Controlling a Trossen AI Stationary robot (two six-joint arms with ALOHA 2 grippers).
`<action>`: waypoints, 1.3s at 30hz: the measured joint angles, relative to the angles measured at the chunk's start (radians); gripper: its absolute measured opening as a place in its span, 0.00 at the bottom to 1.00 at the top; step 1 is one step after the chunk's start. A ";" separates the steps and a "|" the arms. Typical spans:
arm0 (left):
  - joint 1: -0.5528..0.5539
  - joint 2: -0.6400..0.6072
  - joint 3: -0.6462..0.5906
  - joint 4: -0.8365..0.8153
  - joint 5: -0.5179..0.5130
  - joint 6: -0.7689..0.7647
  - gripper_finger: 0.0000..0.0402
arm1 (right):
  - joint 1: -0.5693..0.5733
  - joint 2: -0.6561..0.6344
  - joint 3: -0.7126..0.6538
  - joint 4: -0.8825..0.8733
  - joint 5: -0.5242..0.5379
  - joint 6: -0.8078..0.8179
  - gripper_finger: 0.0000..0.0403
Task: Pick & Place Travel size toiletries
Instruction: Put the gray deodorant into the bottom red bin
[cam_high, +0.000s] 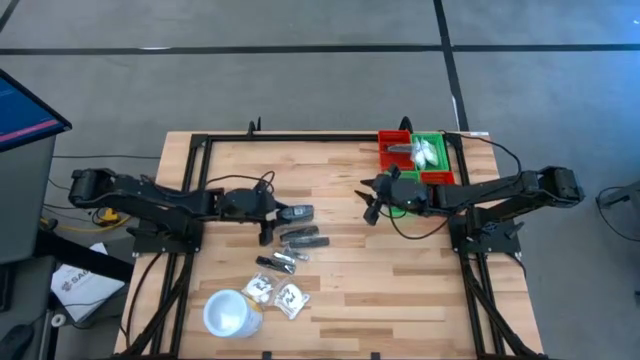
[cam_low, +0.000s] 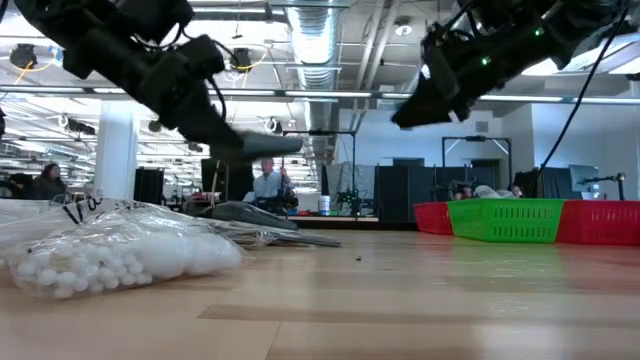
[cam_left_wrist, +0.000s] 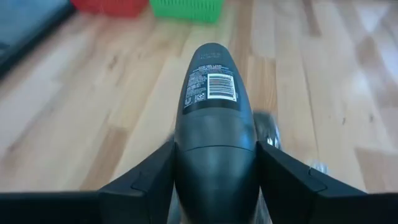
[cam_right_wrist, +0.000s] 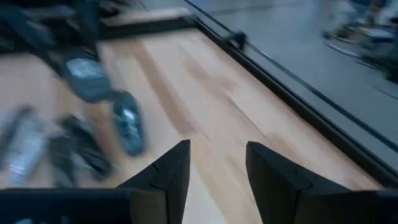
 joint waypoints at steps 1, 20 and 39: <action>0.000 -0.006 0.000 0.011 -0.003 0.004 0.46 | 0.000 0.000 0.000 0.024 -0.028 -0.005 0.36; 0.000 -0.008 0.001 0.525 0.059 0.112 0.46 | 0.000 0.000 0.000 0.412 -0.312 -0.063 0.33; 0.000 0.025 0.002 0.798 0.077 0.144 0.46 | 0.030 0.000 0.000 0.612 -0.405 -0.126 0.35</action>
